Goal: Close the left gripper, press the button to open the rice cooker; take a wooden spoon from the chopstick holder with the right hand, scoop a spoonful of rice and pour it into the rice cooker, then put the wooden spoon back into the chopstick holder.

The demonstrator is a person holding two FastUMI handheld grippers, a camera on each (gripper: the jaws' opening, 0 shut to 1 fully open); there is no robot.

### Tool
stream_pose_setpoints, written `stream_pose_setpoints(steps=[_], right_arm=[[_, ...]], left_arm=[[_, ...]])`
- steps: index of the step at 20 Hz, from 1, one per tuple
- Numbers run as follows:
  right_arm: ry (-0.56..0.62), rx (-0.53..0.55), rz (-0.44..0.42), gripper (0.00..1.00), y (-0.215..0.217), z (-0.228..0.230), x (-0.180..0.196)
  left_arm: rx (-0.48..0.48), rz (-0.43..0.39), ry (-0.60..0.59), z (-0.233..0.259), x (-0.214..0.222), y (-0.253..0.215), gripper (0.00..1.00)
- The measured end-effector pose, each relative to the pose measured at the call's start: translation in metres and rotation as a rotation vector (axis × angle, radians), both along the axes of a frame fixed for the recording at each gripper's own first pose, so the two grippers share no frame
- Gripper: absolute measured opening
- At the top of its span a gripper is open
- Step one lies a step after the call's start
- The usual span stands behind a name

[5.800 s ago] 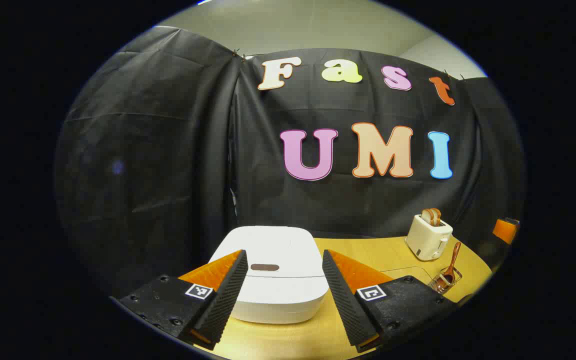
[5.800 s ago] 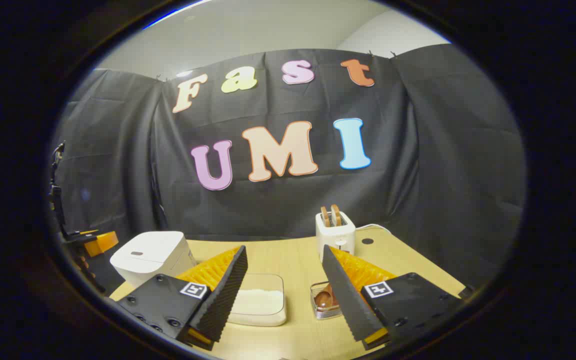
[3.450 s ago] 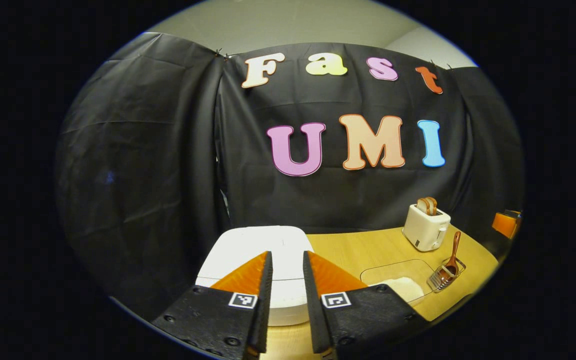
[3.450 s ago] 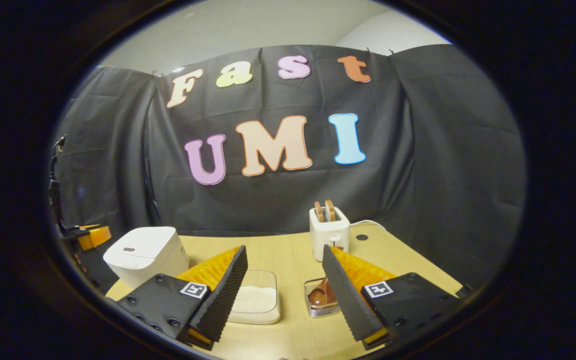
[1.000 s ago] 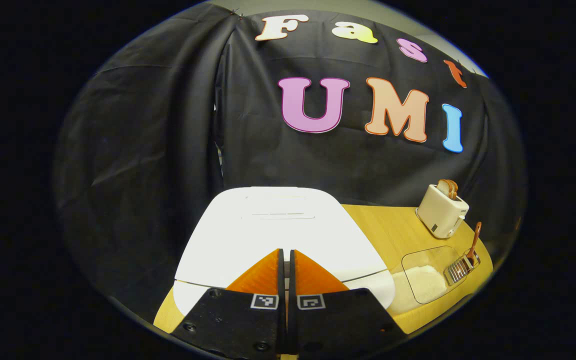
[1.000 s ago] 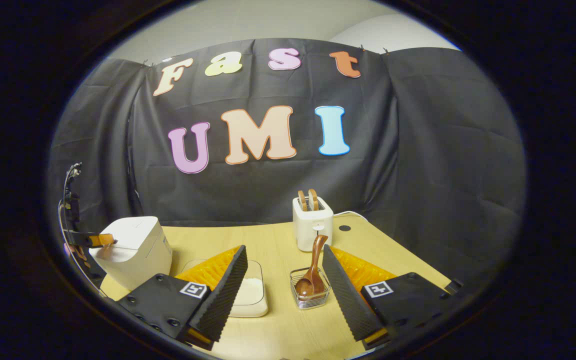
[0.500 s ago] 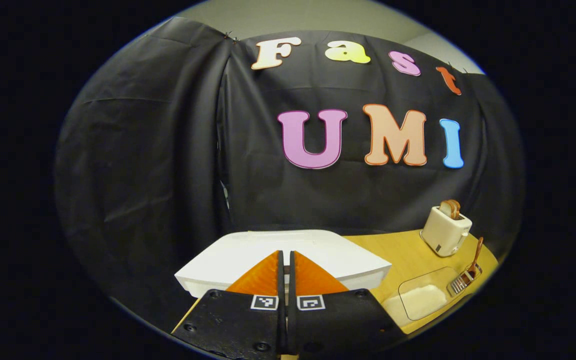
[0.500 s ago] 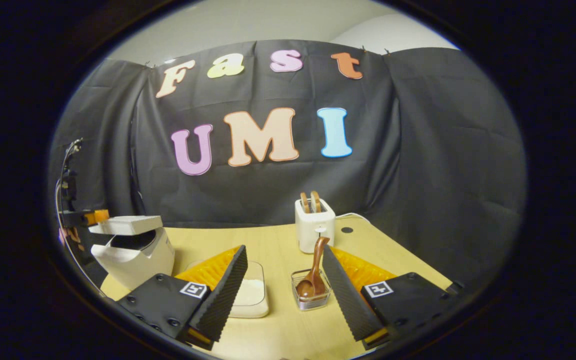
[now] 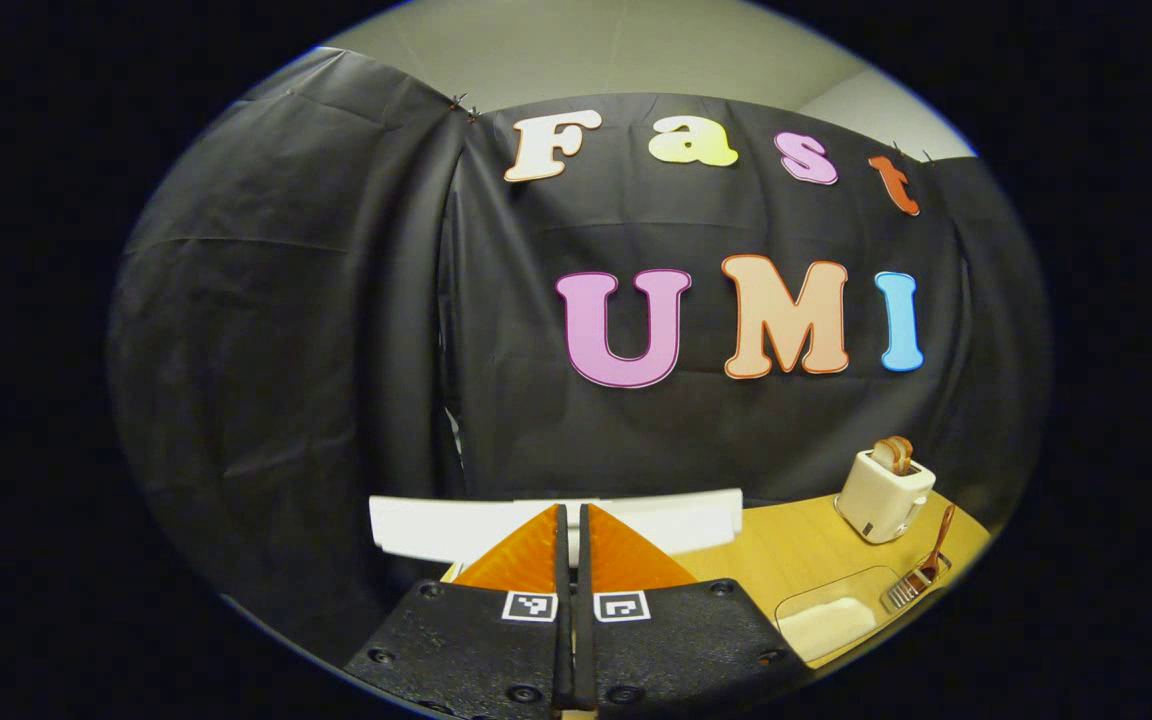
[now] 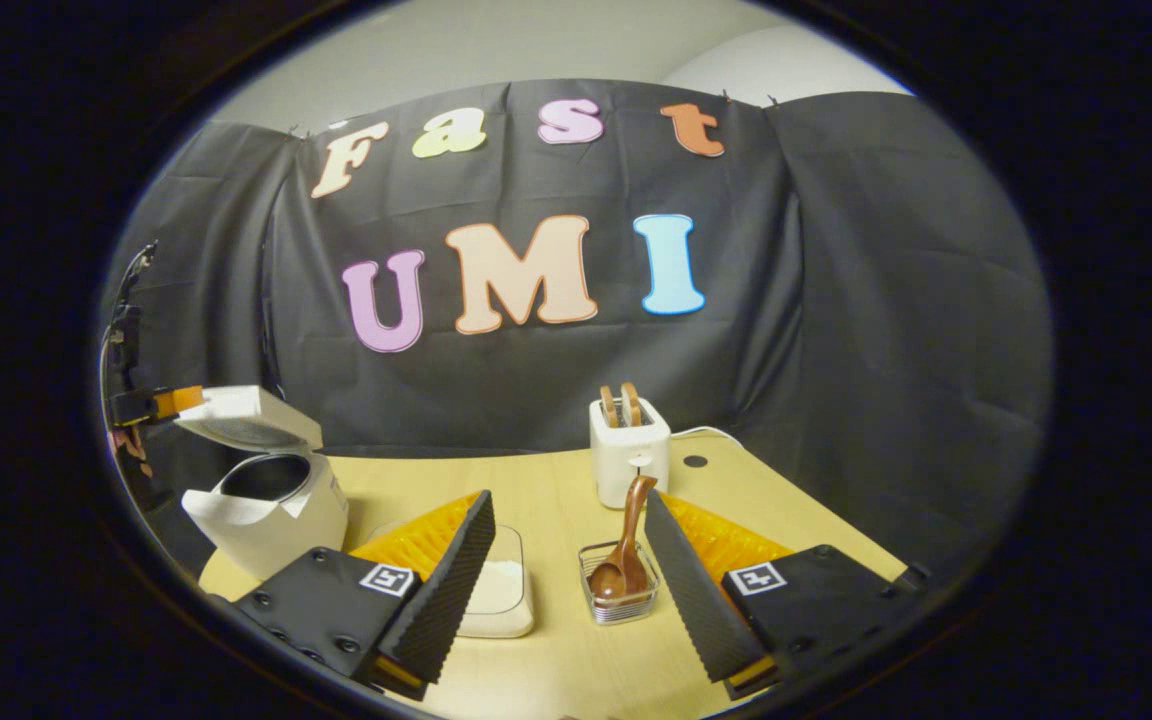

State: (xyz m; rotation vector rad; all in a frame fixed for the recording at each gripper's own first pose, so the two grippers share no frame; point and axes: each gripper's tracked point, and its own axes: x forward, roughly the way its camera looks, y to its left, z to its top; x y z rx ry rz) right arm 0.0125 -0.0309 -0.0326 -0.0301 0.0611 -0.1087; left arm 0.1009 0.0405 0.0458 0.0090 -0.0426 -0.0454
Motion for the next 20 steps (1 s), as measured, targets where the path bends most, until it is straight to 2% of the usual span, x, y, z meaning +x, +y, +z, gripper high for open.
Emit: stream_pose_setpoints(steps=[5, 11, 12, 13, 14, 15, 16, 17, 18, 19, 20], right_arm=[[0.026, 0.003, 0.002, 0.95, -0.011, -0.013, 0.013], [0.062, 0.007, 0.002, 0.95, -0.035, -0.032, 0.039], [0.068, 0.011, 0.004, 0.98, -0.039, -0.035, 0.044], [0.072, 0.012, 0.006, 0.95, -0.042, -0.037, 0.049], [0.076, 0.006, 0.008, 0.95, -0.045, -0.039, 0.055], [0.084, -0.001, 0.009, 0.95, -0.049, -0.042, 0.061], [0.091, -0.007, 0.012, 0.95, -0.052, -0.046, 0.068], [0.096, -0.008, 0.017, 0.98, -0.054, -0.048, 0.074], [0.102, -0.004, 0.024, 0.95, -0.056, -0.05, 0.081], [0.108, 0.0, 0.033, 0.98, -0.056, -0.054, 0.088], [0.117, 0.002, 0.042, 0.95, -0.057, -0.057, 0.096]], left_arm=[[-0.059, 0.03, -0.02, 0.001, -0.016, 0.005, 0.0], [-0.064, 0.049, 0.011, -0.02, -0.034, 0.008, 0.01], [-0.065, 0.055, 0.017, -0.022, -0.037, 0.009, 0.09], [-0.068, 0.065, 0.023, -0.025, -0.04, 0.011, 0.13], [-0.071, 0.075, 0.031, -0.028, -0.043, 0.012, 0.07], [-0.076, 0.08, 0.038, -0.032, -0.046, 0.013, 0.09], [-0.083, 0.087, 0.046, -0.035, -0.05, 0.014, 0.04], [-0.088, 0.094, 0.051, -0.038, -0.053, 0.015, 0.15], [-0.09, 0.1, 0.057, -0.04, -0.056, 0.015, 0.17], [-0.088, 0.108, 0.061, -0.044, -0.059, 0.014, 0.25], [-0.08, 0.122, 0.064, -0.046, -0.063, 0.016, 0.26]])
